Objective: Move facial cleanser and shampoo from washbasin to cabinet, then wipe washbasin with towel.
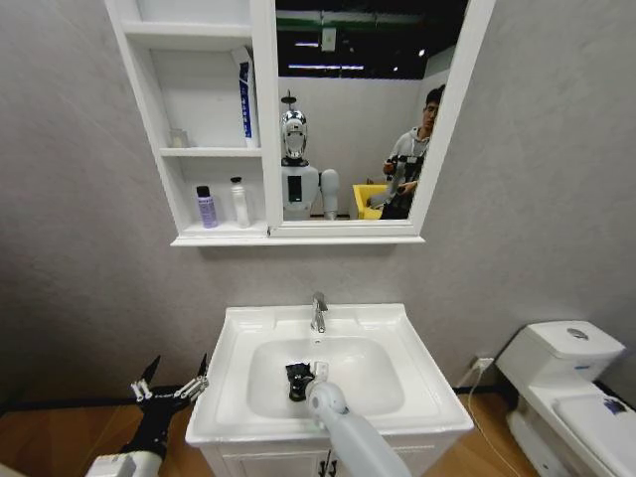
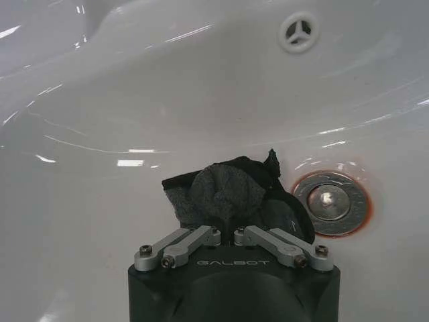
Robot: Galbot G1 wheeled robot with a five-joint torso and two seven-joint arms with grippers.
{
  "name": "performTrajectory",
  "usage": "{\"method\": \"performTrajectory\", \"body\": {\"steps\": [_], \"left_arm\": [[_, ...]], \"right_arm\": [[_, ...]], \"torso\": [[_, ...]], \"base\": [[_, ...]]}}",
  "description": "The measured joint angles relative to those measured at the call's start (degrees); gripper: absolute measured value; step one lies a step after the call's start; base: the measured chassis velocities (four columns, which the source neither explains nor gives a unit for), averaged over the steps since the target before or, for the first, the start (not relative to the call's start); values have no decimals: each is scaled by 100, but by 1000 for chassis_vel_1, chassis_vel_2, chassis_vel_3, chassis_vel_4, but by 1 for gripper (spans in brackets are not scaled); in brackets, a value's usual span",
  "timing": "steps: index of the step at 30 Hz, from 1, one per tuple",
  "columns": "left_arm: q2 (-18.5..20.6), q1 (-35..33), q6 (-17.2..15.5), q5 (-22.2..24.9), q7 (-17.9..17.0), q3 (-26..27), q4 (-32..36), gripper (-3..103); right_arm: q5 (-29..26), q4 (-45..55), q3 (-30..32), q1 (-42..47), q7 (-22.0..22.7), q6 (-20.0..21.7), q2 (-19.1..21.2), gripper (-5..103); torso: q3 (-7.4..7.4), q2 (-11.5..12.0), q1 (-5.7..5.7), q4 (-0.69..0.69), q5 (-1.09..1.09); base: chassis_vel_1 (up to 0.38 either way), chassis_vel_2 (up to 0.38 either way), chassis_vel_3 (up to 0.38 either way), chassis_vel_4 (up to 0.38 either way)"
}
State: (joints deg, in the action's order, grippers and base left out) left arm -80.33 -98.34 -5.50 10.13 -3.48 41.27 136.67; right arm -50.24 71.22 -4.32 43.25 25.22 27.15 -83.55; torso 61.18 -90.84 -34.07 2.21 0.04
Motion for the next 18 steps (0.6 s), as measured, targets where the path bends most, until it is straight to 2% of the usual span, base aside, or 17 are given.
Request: {"method": "performTrajectory", "body": {"steps": [2, 3, 5, 6, 8, 11, 15, 18], "left_arm": [[0, 0, 0, 0, -1, 1, 0, 100], [0, 0, 0, 0, -1, 1, 0, 100], [0, 0, 0, 0, -1, 0, 0, 100], [0, 0, 0, 0, -1, 0, 0, 100], [0, 0, 0, 0, 0, 0, 0, 100], [0, 0, 0, 0, -1, 0, 0, 100], [0, 0, 0, 0, 0, 0, 0, 100], [0, 0, 0, 0, 0, 0, 0, 100]], "right_arm": [[-44, 172, 159, 102, 33, 12, 321, 4], [-44, 172, 159, 102, 33, 12, 321, 4], [-104, 312, 349, 190, 38, 20, 677, 4], [-104, 312, 349, 190, 38, 20, 677, 4], [-123, 377, 583, 220, -20, 17, 1032, 4], [-34, 282, 692, 139, -128, -17, 1186, 4], [104, 105, 659, 39, -198, -73, 1098, 4], [289, -126, 356, -99, -252, -132, 786, 4]], "torso": [[0, 0, 0, 5, -3], [0, 0, 0, 5, -3], [1, 0, 0, 9, -1], [1, 0, 0, 9, -1], [1, 0, 0, 10, -3], [1, 0, 0, 10, -4], [1, 0, 0, 11, -6], [0, 0, 0, 10, -4]], "base": [[0, 0, 0, 0], [0, 0, 0, 0], [0, 0, 0, 0], [0, 0, 0, 0], [0, 0, 0, 0], [0, 0, 0, 0], [0, 0, 0, 0], [0, 0, 0, 0]]}}
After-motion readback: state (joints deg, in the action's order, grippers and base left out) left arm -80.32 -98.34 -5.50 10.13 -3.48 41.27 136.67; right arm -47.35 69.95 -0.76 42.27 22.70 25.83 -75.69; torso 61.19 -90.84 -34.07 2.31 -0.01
